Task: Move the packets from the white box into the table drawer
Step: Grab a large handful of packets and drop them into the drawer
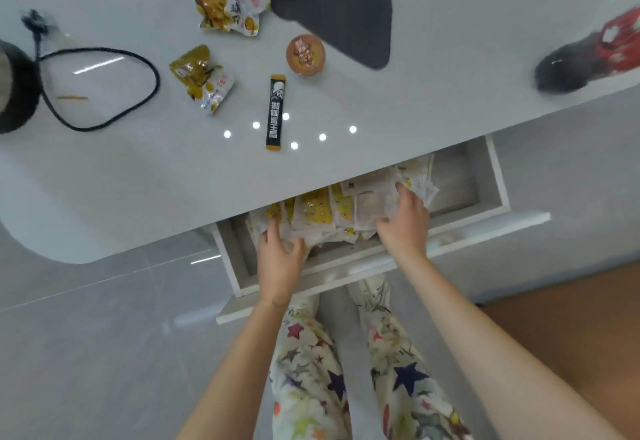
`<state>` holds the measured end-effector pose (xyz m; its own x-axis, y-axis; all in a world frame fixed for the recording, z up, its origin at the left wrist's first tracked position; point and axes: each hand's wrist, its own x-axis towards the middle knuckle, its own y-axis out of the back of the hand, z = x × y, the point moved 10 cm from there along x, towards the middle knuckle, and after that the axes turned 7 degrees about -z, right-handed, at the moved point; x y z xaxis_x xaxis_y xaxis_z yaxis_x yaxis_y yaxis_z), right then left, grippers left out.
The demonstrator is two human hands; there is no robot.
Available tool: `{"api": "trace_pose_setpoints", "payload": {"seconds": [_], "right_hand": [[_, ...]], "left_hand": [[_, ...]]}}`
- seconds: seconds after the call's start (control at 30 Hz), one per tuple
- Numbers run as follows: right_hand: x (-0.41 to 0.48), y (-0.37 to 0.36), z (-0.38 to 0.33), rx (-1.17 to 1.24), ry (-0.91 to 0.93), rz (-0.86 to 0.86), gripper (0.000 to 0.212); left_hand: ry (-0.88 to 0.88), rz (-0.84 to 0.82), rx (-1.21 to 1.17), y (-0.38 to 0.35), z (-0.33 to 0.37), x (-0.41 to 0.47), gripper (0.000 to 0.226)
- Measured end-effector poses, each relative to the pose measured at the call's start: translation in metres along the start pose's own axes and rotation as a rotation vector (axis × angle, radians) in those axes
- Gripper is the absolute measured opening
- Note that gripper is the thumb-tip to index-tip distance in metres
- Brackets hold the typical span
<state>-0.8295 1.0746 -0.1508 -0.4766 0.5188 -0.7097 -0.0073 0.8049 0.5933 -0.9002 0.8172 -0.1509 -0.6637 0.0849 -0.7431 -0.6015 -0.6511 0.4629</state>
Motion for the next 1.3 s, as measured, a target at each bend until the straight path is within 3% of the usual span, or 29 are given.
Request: {"api": "trace_pose_setpoints", "payload": {"seconds": [0.17,0.27,0.43,0.67,0.93,1.3], "right_hand": [[-0.077,0.037,-0.056,0.013,0.127,-0.1,0.074],[-0.123,0.064,-0.099,-0.285,0.314,-0.078,0.076],[-0.196,0.106,-0.158,-0.643,0.556,-0.003,0.079],[-0.274,0.12,-0.209,-0.676,0.734,-0.006,0.072],[-0.383,0.055,-0.266,-0.799,1.013,-0.136,0.072],[-0.576,-0.124,-0.297,-1.03,1.41,-0.318,0.073]], "left_hand": [[-0.233,0.075,0.068,0.054,0.054,-0.081,0.062],[-0.314,0.158,0.302,0.084,0.084,-0.125,0.067],[-0.317,0.237,0.501,0.122,0.106,-0.186,0.072],[-0.246,0.379,0.417,0.162,0.096,-0.267,0.076],[-0.014,0.575,0.269,0.221,0.015,-0.365,0.071],[0.336,0.786,0.039,0.293,-0.189,-0.499,0.078]]}}
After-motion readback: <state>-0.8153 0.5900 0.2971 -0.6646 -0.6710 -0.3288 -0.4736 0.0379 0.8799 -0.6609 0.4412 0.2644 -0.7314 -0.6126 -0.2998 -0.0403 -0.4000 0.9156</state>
